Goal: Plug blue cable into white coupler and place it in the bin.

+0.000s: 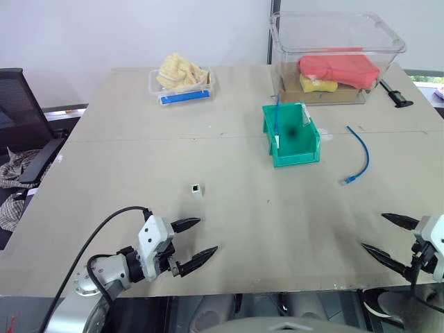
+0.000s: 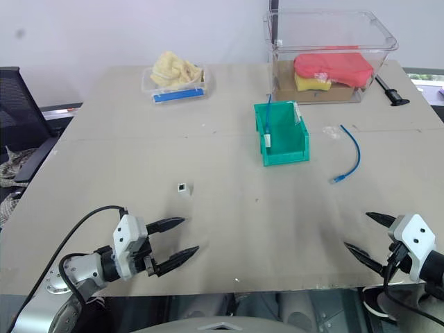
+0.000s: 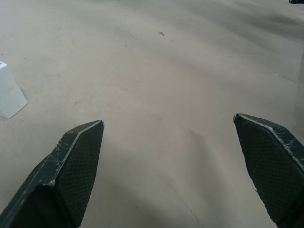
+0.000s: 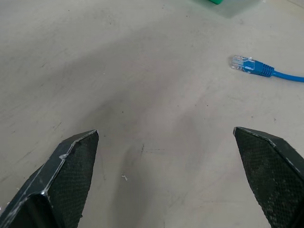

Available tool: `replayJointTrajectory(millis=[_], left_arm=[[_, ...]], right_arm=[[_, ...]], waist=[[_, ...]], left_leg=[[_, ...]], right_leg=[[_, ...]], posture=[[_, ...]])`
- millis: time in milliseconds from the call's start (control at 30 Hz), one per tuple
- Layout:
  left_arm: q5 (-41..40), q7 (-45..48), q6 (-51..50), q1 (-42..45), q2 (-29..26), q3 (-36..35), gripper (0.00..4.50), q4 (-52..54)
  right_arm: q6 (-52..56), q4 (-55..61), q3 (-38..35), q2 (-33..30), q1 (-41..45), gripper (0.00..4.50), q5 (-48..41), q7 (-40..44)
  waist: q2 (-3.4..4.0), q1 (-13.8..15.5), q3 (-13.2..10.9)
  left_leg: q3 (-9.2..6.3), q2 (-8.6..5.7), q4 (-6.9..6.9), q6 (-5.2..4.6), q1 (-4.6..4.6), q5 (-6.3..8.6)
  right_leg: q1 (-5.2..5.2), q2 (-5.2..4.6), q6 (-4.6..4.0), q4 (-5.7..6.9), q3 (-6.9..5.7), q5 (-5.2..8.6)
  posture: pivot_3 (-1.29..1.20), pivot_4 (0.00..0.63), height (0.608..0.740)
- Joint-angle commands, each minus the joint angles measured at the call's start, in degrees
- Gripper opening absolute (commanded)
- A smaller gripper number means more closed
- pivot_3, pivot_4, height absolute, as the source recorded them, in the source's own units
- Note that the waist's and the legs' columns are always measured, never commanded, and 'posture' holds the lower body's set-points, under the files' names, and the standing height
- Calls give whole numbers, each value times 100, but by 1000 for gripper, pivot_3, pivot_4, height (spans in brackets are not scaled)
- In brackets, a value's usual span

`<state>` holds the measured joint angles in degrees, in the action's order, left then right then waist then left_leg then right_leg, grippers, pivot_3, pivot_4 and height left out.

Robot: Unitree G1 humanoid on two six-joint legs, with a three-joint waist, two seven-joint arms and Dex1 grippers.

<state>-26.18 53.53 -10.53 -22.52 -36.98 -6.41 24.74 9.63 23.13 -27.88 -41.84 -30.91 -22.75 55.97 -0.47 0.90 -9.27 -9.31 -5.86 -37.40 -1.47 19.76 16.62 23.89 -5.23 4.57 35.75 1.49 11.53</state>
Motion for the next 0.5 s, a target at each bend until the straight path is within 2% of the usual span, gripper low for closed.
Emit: replayJointTrajectory(millis=[33, 133, 200, 333, 500], left_arm=[[-302, -131, -291, 169, -5, -10, 4481, 404], [-1078, -572, -1186, 589, 139, 3, 4481, 811], [-1288, -608, -1476, 720, 86, 27, 4481, 956], [-1101, -272, -1393, 816, -184, 204, 4481, 1091], [-748, 62, -954, 1017, -322, 382, 4481, 1034]], right_arm=[[-94, -36, -149, -55, 182, 4500, -78, -1], [98, -382, 13, -249, 763, 4500, 24, -143], [175, -616, 160, -484, 1103, 4500, 144, -54], [558, -981, 636, -1222, 1853, 4500, 464, 131], [380, -1765, 1655, -1791, 3400, 4500, 717, 833]], waist=[[0, -1, 0], [-9, -1, -14], [-10, -16, -15], [-1, -31, -19], [-2, -13, -27]], left_leg=[[1, 0, 0, 0, 0, 0], [5, 0, -3, 0, -1, 0], [18, 2, -6, -1, -2, 0], [36, 13, 1, 0, -4, 0], [60, 17, 1, 2, 9, 0]], right_leg=[[0, 0, 0, 0, 0, 0], [-2, 5, 0, 0, 0, -2], [-8, 4, 1, 1, 1, -4], [5, 11, 9, 1, 2, -14], [27, 12, -10, -3, 5, -31]], posture=[[0, 150, 740], [0, 150, 740], [0, 150, 740], [0, 150, 740], [0, 150, 740]])
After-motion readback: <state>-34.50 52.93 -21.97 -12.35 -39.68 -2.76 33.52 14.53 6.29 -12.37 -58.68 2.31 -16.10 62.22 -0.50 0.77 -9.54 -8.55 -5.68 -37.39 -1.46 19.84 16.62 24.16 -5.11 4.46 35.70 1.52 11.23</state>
